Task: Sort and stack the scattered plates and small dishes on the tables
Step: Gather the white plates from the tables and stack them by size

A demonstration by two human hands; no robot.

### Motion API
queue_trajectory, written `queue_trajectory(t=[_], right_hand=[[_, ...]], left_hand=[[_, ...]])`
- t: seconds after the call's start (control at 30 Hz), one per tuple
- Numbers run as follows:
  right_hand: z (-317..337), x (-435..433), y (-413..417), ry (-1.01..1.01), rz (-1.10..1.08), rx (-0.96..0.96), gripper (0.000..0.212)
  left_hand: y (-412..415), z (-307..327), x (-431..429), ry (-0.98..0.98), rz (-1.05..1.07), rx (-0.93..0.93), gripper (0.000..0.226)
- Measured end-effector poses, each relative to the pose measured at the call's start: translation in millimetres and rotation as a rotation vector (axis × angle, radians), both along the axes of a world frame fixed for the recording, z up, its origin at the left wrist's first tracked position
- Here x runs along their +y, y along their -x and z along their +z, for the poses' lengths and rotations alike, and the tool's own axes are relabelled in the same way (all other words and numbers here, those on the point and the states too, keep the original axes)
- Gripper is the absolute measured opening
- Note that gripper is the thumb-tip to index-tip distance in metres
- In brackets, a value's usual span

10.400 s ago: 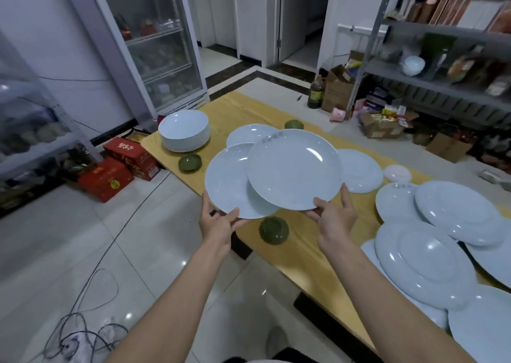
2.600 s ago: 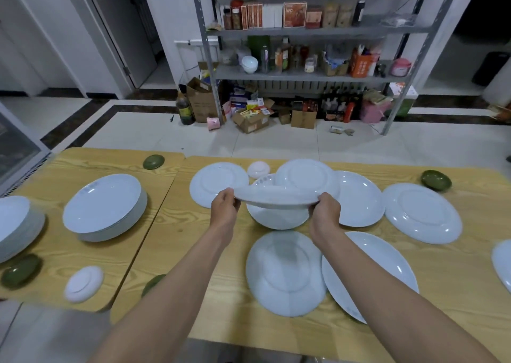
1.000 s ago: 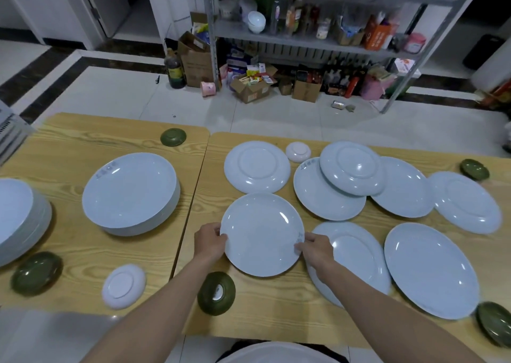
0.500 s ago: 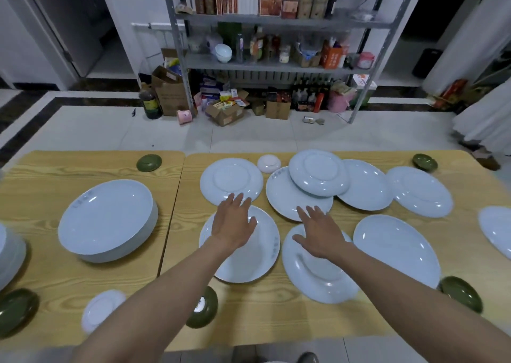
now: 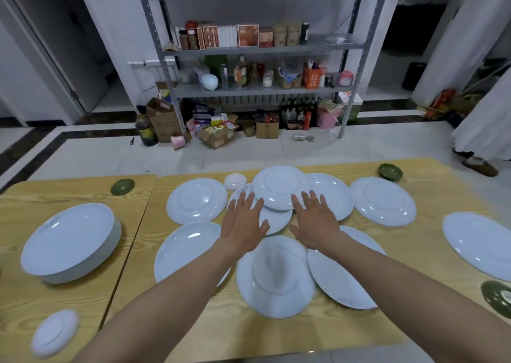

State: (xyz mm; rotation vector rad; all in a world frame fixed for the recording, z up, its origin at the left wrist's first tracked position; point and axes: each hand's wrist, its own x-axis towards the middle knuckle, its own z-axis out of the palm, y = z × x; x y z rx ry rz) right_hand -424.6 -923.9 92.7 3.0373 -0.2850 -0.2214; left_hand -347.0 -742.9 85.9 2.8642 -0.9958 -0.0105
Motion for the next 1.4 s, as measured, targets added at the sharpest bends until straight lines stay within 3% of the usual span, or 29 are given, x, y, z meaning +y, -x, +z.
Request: queue_trajectory(t=[0.53, 1.07, 1.4], right_hand=[[-15, -65, -43, -0.043, -0.061, -0.039, 0.071], [-64, -119, -105, -0.165, -0.012, 0.076, 0.072], [-95, -142, -145, -0.270, -0.141, 0.109, 0.071]], left_hand=[[-49, -13, -68, 0.020, -0.006, 0.028, 0.061], [-96, -59, -106, -0.062, 0.159, 0.178, 0.063], [-139, -90, -125, -0.084, 0.239, 0.208, 0.059]])
